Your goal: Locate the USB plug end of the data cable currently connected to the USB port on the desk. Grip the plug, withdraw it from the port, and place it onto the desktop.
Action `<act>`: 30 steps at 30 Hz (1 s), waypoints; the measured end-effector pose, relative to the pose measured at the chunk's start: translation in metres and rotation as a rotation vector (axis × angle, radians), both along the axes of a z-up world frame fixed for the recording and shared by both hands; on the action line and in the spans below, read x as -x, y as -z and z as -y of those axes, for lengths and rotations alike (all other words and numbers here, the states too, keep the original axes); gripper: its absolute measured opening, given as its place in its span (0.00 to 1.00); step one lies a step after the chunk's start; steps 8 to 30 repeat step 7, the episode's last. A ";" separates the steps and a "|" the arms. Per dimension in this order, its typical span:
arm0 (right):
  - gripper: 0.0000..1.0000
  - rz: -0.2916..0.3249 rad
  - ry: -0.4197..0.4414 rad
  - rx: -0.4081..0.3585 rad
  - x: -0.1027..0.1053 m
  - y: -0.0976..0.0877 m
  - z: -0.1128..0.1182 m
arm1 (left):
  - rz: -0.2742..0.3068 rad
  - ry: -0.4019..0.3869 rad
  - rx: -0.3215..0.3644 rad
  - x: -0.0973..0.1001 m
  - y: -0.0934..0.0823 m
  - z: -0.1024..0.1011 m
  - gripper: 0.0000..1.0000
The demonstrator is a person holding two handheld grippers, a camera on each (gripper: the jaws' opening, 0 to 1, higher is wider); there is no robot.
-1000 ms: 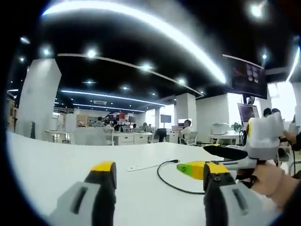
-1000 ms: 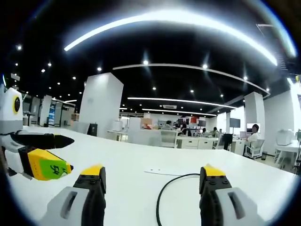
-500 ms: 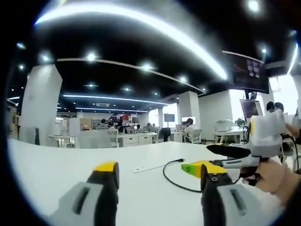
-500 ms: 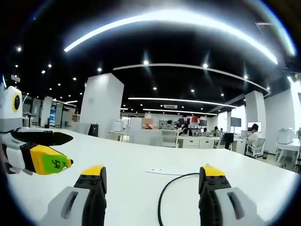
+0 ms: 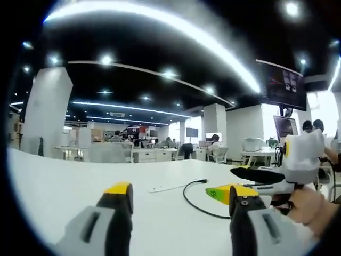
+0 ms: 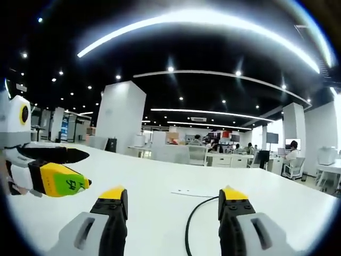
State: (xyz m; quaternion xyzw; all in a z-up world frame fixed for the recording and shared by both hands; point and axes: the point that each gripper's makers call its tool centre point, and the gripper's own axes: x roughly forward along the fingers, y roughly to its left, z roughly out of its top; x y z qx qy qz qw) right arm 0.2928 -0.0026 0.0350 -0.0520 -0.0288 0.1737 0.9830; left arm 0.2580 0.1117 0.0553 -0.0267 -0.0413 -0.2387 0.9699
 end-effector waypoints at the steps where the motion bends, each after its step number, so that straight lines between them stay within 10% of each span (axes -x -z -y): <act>1: 0.70 0.001 0.003 0.001 0.000 0.000 0.001 | -0.005 -0.001 0.004 0.000 0.000 -0.001 0.73; 30: 0.70 0.002 0.013 -0.001 0.000 -0.001 0.004 | 0.011 -0.026 -0.033 0.000 0.000 -0.005 0.73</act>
